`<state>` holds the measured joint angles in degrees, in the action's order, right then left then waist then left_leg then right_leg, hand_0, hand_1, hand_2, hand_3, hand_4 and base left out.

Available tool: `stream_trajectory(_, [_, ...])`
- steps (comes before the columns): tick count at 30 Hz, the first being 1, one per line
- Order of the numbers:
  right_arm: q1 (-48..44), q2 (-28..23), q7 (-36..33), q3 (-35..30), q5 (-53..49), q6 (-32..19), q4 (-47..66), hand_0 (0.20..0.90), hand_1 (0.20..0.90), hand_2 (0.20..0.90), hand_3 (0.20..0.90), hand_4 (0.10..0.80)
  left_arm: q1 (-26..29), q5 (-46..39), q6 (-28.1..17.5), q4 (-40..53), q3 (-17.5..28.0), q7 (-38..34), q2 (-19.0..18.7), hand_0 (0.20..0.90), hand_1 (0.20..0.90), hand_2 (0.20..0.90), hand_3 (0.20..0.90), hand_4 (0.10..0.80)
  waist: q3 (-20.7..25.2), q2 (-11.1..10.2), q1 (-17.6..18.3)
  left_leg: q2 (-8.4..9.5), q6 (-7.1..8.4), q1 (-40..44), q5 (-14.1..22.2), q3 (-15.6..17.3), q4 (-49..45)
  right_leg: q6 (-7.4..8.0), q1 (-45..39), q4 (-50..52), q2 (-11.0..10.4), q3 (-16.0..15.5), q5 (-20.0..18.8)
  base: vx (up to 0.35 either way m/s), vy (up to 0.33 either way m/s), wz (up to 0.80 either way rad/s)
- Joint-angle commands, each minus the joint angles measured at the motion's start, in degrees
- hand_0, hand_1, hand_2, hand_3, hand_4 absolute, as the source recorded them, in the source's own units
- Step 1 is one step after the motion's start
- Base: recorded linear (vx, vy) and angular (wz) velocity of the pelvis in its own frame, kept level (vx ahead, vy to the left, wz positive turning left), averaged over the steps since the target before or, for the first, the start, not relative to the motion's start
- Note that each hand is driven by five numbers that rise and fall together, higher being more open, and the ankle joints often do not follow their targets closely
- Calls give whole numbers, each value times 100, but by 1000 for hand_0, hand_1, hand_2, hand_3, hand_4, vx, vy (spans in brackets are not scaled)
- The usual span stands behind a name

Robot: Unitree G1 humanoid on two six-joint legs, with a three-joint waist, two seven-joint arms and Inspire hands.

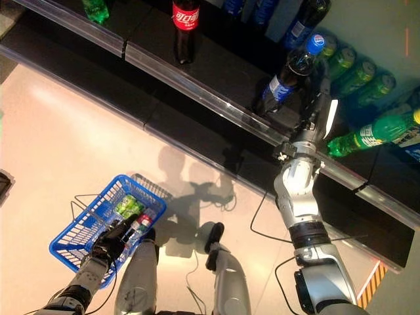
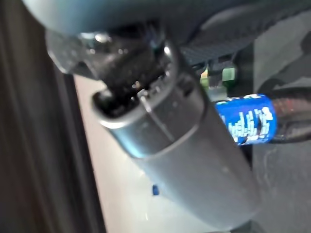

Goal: Pick up the drink and place into the basket.

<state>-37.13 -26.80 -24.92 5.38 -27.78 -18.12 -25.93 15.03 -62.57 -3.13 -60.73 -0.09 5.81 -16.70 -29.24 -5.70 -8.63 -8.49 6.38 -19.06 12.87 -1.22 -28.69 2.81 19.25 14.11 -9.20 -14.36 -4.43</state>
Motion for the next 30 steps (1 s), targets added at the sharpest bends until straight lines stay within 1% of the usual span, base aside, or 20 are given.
stream_trajectory(1, [-753, -575, 77, -484, -177, -306, 317, 900, 900, 900, 900, 800, -170, 181, -302, 466, -307, 378, -233, 300, 300, 300, 200, 100, 273, 52, -111, 259, -381, -286, -928, -196, 552, 377, -543, 381, -527, -17, 383, 0, 0, 0])
stream_trajectory(4, [-984, -652, 216, -404, -386, -201, 65, 900, 900, 900, 900, 800, -148, 174, -320, 449, -363, 432, -239, 300, 300, 300, 200, 100, 261, 80, -144, 288, -385, -277, -939, -208, 599, 370, -529, 372, -535, -34, 388, -14, 7, 4])
stream_trajectory(12, [-1371, -765, 423, -245, -538, 20, -301, 900, 900, 900, 900, 800, -115, 238, -291, 428, -428, 456, -290, 300, 300, 300, 200, 100, 250, 82, -208, 312, -397, -229, -941, -224, 656, 378, -524, 392, -558, -67, 377, -3, -2, 3])
stream_trajectory(25, [-2046, -977, 460, 36, -817, 265, -1129, 900, 900, 900, 900, 800, -29, 255, -276, 350, -559, 560, -366, 300, 300, 300, 200, 100, 245, 117, -317, 360, -396, -216, -945, -268, 729, 377, -506, 389, -570, -124, 389, -1, 1, 0])
stream_trajectory(26, [-2097, -996, 461, 64, -870, 277, -1211, 669, 669, 669, 631, 531, -22, 258, -270, 357, -567, 562, -368, 300, 300, 300, 200, 100, 239, 123, -328, 368, -397, -213, -947, -271, 737, 380, -506, 385, -575, -129, 385, -9, 6, 4])
stream_trajectory(27, [-2146, -1004, 475, 83, -918, 280, -1295, 425, 425, 425, 345, 245, -21, 254, -280, 355, -583, 566, -364, 300, 300, 300, 200, 100, 237, 128, -335, 375, -397, -211, -947, -276, 745, 380, -499, 387, -578, -131, 384, -12, 7, 4])
stream_trajectory(28, [-2183, -1010, 498, 92, -968, 288, -1372, 300, 300, 300, 200, 100, -13, 257, -278, 344, -591, 581, -367, 300, 300, 300, 200, 100, 236, 133, -341, 380, -397, -213, -944, -278, 746, 382, -494, 389, -584, -134, 382, 0, 0, 0])
stream_trajectory(30, [-2257, -1022, 492, 112, -1016, 323, -1530, 300, 300, 300, 200, 100, -2, 287, -270, 327, -607, 606, -372, 300, 300, 300, 200, 100, 236, 145, -356, 389, -401, -208, -942, -281, 752, 379, -494, 391, -592, -145, 381, 0, 0, 0])
